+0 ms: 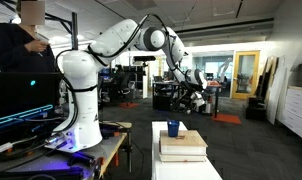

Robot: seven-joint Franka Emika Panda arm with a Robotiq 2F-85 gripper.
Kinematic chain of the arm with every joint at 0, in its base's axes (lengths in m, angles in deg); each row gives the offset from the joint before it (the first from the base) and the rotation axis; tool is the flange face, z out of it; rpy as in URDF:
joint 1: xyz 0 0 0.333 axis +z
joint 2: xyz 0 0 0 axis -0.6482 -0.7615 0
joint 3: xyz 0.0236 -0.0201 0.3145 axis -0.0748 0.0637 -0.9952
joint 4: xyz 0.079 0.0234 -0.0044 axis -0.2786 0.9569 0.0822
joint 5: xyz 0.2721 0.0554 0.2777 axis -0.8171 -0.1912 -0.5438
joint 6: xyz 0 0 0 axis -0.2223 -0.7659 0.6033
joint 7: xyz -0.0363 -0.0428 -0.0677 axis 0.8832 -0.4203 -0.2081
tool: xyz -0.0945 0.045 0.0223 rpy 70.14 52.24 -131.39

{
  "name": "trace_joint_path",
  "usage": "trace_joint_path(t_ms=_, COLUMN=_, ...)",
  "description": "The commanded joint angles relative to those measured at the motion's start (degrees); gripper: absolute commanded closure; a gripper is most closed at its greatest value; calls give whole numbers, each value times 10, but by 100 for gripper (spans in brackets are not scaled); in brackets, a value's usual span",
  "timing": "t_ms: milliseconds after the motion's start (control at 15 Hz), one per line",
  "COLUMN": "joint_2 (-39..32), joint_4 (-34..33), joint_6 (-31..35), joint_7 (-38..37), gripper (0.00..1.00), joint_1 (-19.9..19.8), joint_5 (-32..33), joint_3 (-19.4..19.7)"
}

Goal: Remove the marker from the cup and put it on the book

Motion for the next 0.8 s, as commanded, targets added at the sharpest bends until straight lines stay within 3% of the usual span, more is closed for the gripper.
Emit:
trace_joint_path(t_ms=0, joint_2=-10, joint_4=-25, joint_6=-40, joint_7=-21, gripper=0, joint_1=-6, joint_5=-34, joint_3=-3)
trace_joint_path(t_ms=733, joint_2=-12, joint_4=-14, joint_6=-30, joint_7=-48, gripper=0, joint_1=-9, joint_5=-82, joint_3=-4)
